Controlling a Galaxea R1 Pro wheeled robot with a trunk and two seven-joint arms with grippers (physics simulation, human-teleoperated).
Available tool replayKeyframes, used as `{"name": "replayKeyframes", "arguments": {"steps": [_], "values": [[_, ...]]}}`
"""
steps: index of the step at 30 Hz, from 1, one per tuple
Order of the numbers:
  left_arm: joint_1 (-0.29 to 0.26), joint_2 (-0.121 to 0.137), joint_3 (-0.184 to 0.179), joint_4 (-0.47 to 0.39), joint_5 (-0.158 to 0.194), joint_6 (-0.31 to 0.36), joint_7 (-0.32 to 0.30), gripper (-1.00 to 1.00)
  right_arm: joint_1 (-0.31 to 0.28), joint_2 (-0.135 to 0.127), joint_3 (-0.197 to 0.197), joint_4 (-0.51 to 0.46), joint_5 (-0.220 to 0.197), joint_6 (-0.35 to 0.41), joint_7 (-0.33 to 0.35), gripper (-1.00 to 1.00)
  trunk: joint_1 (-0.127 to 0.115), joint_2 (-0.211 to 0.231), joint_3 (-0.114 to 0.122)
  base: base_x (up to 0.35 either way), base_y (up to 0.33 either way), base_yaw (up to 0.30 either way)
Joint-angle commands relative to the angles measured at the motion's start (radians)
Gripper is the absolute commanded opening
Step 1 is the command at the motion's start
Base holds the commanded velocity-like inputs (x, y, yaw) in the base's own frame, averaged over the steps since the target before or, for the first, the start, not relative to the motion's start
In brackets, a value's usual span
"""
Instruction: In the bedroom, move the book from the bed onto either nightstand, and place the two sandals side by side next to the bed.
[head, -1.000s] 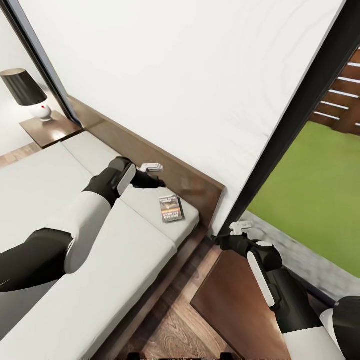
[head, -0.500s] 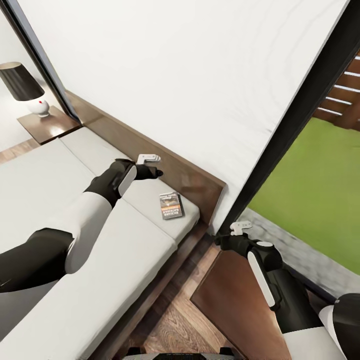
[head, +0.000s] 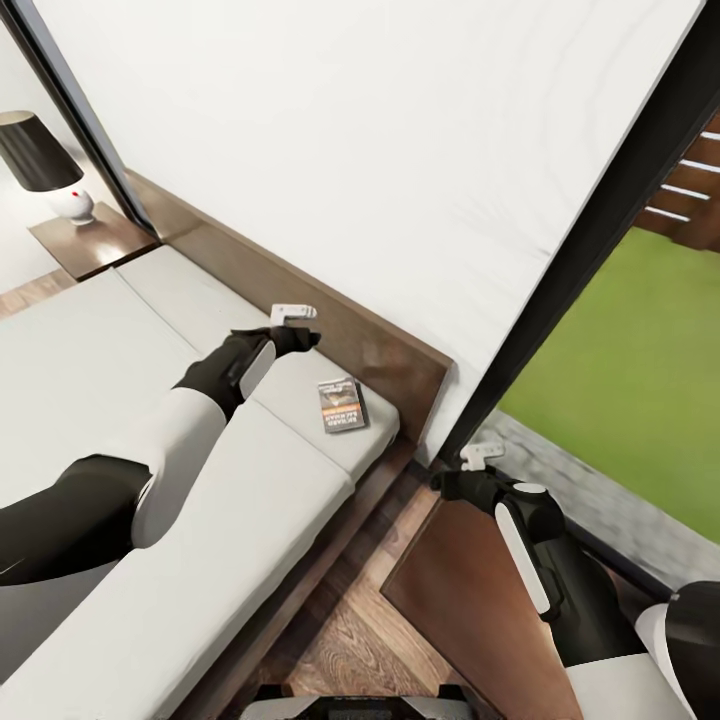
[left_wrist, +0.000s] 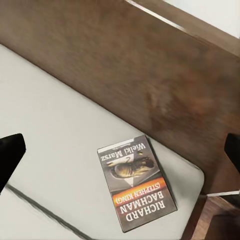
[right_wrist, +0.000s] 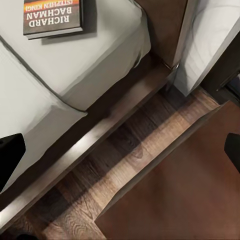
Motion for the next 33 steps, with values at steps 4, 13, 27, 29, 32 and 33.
{"name": "replayKeyframes", "arguments": {"steps": [4, 13, 27, 29, 32, 33], "values": [[-0.001, 0.001, -0.006, 0.005, 0.011, -0.026, 0.003, 1.0, -0.001, -0.001, 0.001, -0.001, -0.008, 0.005, -0.004, 1.0, 0.0, -0.002, -0.008, 0.0, 0.0, 0.0], [-0.001, 0.001, -0.006, 0.011, 0.011, -0.087, 0.002, 1.0, -0.001, 0.001, 0.007, 0.002, -0.008, 0.004, -0.004, 1.0, 0.0, -0.002, -0.022, 0.0, 0.0, 0.0], [0.005, -0.003, -0.005, 0.034, 0.019, -0.132, 0.001, 1.0, -0.001, 0.001, 0.004, 0.004, -0.008, -0.002, -0.004, 1.0, 0.0, -0.002, -0.045, 0.0, 0.0, 0.0], [0.005, -0.007, -0.004, 0.034, 0.018, -0.136, 0.001, 1.0, -0.001, 0.001, 0.004, 0.004, -0.008, -0.003, -0.004, 1.0, 0.0, -0.002, -0.048, 0.0, 0.0, 0.0], [0.005, -0.008, -0.004, 0.034, 0.018, -0.138, 0.001, 1.0, -0.001, 0.0, 0.004, 0.004, -0.008, -0.003, -0.004, 1.0, 0.0, -0.002, -0.053, 0.0, 0.0, 0.0], [0.005, -0.008, -0.004, 0.034, 0.019, -0.138, 0.001, 1.0, -0.001, 0.0, 0.004, 0.004, -0.008, -0.003, -0.004, 1.0, 0.0, -0.002, -0.054, 0.0, 0.0, 0.0]]}}
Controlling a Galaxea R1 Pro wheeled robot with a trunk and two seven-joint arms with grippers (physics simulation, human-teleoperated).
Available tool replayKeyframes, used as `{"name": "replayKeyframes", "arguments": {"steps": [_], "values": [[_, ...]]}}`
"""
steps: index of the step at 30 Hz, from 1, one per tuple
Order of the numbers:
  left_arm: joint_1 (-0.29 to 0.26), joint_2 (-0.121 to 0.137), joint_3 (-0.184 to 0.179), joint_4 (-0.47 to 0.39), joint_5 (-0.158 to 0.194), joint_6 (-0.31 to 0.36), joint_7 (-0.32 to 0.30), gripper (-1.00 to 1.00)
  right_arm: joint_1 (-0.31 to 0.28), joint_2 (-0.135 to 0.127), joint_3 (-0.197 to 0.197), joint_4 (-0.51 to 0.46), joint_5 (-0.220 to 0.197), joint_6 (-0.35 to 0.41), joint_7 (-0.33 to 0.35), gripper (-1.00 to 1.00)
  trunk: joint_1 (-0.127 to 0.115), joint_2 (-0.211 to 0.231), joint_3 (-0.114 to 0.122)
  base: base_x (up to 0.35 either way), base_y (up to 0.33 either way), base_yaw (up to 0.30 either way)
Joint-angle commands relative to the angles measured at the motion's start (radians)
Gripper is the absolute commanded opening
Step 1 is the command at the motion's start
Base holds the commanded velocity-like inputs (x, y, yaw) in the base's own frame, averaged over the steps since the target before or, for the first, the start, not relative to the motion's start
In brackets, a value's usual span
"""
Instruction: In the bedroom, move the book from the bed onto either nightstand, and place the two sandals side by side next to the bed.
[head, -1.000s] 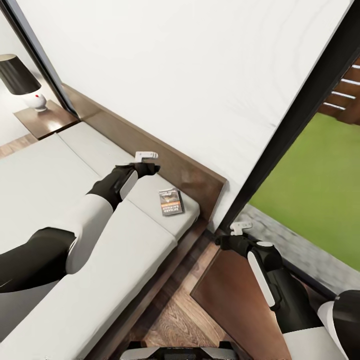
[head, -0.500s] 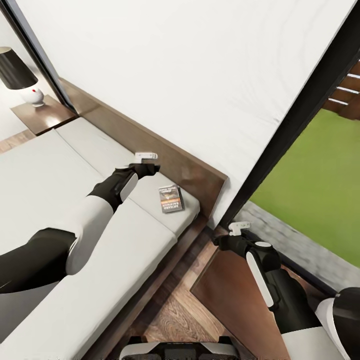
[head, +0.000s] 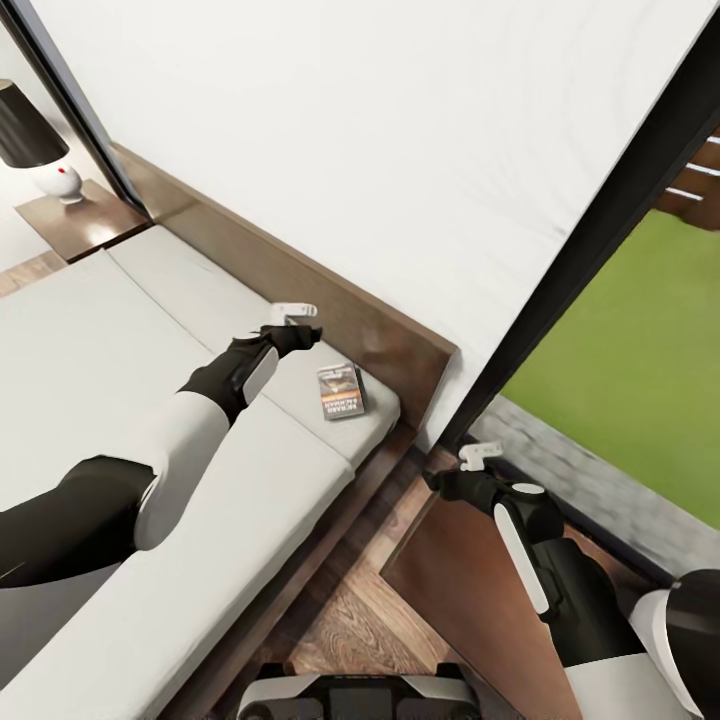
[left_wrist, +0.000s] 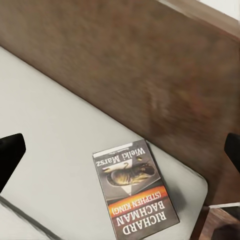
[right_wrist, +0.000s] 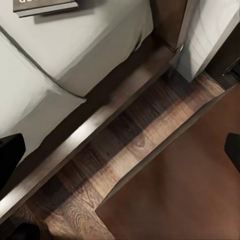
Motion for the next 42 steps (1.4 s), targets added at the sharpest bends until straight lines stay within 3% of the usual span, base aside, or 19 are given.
{"name": "replayKeyframes", "arguments": {"steps": [1, 26, 42], "values": [[-0.001, 0.001, -0.006, -0.001, 0.011, 0.005, 0.001, 1.0, -0.001, -0.001, 0.002, -0.001, -0.008, 0.004, -0.004, 1.0, 0.0, -0.002, -0.003, 0.0, 0.0, 0.0], [-0.001, 0.002, -0.004, -0.013, 0.011, 0.005, -0.009, 1.0, -0.001, -0.001, 0.001, 0.005, -0.008, 0.0, -0.004, 1.0, 0.0, -0.002, -0.042, 0.0, 0.0, 0.0], [-0.001, 0.001, -0.006, -0.016, 0.011, 0.002, -0.005, 1.0, -0.001, -0.002, -0.001, 0.01, -0.007, -0.001, -0.013, 1.0, 0.0, -0.002, -0.044, 0.0, 0.0, 0.0]]}}
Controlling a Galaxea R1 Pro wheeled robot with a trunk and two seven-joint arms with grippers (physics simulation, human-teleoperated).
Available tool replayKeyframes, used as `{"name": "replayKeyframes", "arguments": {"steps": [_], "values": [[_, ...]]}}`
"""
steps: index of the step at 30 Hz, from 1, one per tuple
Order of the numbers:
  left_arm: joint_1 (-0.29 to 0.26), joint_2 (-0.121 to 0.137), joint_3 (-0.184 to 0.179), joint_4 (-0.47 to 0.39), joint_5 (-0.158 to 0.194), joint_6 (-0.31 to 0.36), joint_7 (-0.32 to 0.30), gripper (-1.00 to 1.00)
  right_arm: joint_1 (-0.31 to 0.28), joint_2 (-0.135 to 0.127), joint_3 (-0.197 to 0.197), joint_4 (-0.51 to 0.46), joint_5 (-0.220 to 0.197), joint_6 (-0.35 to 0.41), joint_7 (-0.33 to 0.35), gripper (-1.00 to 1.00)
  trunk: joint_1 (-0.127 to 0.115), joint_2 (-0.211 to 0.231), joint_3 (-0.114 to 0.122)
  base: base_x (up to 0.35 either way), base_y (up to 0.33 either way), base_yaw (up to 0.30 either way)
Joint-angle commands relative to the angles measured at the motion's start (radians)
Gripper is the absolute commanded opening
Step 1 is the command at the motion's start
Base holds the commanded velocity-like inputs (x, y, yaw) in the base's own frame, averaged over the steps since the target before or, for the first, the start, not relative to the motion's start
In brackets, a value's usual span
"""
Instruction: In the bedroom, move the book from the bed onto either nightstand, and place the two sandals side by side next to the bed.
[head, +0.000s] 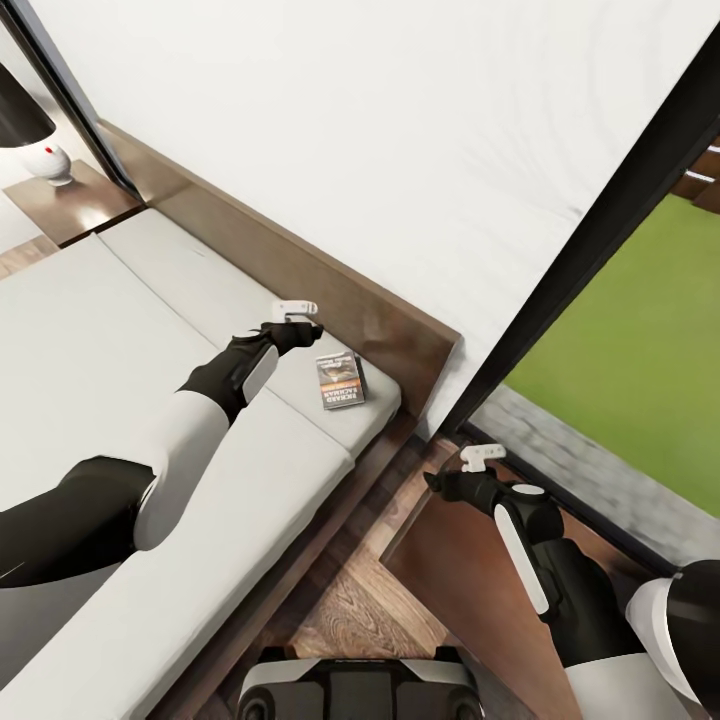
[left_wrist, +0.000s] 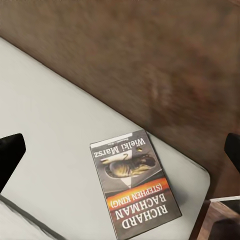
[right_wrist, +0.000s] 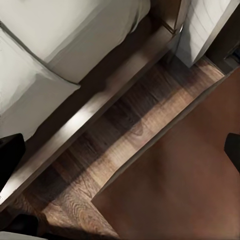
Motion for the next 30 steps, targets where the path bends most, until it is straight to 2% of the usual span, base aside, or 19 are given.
{"name": "replayKeyframes", "arguments": {"steps": [1, 30], "values": [[-0.001, 0.001, -0.006, -0.001, 0.01, 0.005, 0.001, 1.0, -0.001, -0.001, 0.001, -0.001, -0.009, 0.005, -0.004, 1.0, 0.001, -0.002, -0.002, 0.0, 0.0, 0.0], [-0.001, 0.0, -0.007, -0.001, 0.01, 0.012, -0.003, 1.0, -0.001, -0.001, 0.0, -0.009, -0.01, -0.002, 0.005, 1.0, 0.001, -0.002, -0.046, 0.0, 0.0, 0.0]]}}
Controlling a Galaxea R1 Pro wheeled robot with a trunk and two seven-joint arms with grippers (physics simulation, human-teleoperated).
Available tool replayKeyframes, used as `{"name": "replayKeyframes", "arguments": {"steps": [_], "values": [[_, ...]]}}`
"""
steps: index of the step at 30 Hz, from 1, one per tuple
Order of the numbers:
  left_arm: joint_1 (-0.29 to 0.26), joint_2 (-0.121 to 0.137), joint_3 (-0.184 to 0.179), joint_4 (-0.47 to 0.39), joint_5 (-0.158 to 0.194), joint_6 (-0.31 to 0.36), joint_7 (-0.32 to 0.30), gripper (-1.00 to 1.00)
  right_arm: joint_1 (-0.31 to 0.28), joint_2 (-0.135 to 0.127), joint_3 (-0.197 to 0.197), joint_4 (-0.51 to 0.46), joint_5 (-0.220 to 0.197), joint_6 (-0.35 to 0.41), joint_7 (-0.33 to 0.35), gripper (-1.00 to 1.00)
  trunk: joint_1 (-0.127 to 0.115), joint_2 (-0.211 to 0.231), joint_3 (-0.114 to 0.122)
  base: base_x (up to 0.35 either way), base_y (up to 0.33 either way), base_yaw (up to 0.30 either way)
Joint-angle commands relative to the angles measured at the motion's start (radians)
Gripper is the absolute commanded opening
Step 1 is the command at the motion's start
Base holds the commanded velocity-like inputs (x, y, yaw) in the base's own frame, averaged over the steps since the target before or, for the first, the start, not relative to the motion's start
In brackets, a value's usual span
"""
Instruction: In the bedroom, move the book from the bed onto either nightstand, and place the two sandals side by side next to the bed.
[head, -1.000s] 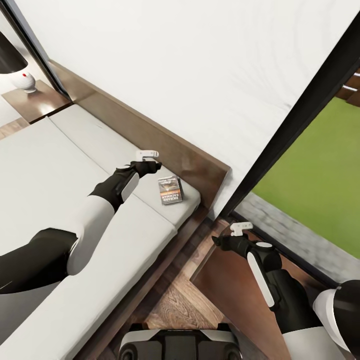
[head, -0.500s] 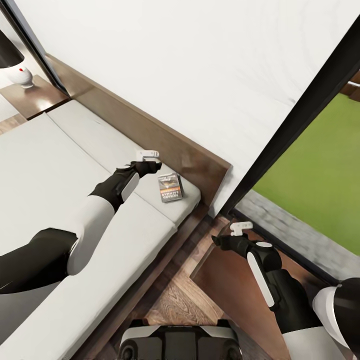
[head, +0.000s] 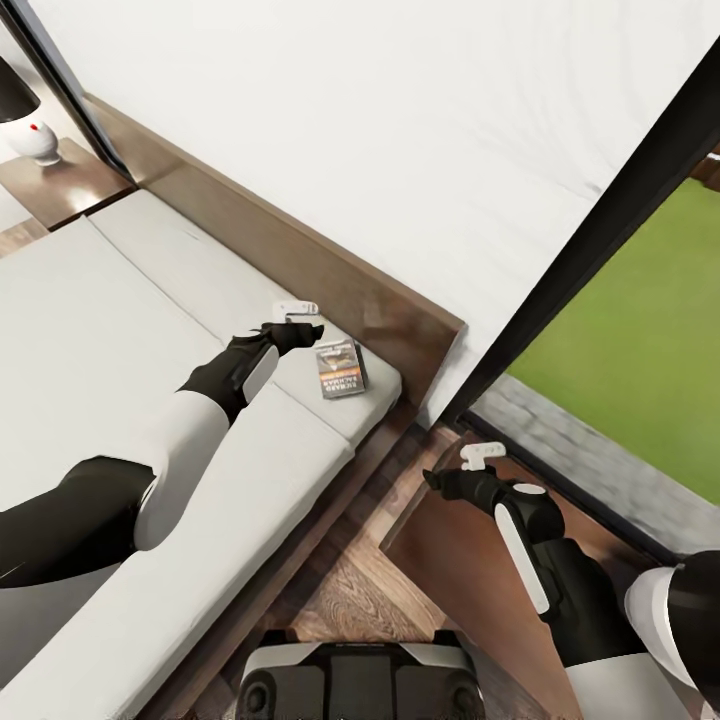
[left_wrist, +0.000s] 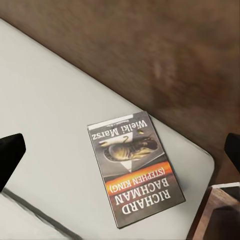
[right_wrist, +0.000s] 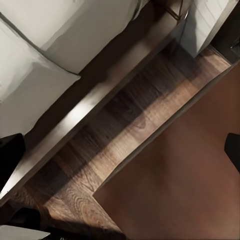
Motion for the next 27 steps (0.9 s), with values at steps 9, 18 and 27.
{"name": "replayKeyframes", "arguments": {"steps": [9, 18, 27], "values": [[-0.001, 0.001, -0.005, -0.003, 0.01, 0.007, 0.001, 1.0, -0.002, -0.003, -0.002, -0.021, -0.011, -0.016, 0.061, 1.0, 0.0, -0.002, -0.014, 0.0, 0.0, 0.0], [-0.001, 0.002, 0.0, -0.043, 0.01, 0.018, 0.002, 1.0, -0.008, -0.003, -0.049, -0.027, -0.011, -0.018, 0.165, 1.0, 0.0, -0.002, -0.028, 0.0, 0.0, 0.0], [-0.001, 0.001, -0.001, -0.045, 0.01, 0.019, 0.002, 1.0, -0.027, -0.003, -0.053, -0.027, -0.011, -0.021, 0.256, 1.0, 0.0, -0.002, -0.042, 0.0, 0.0, 0.0]]}}
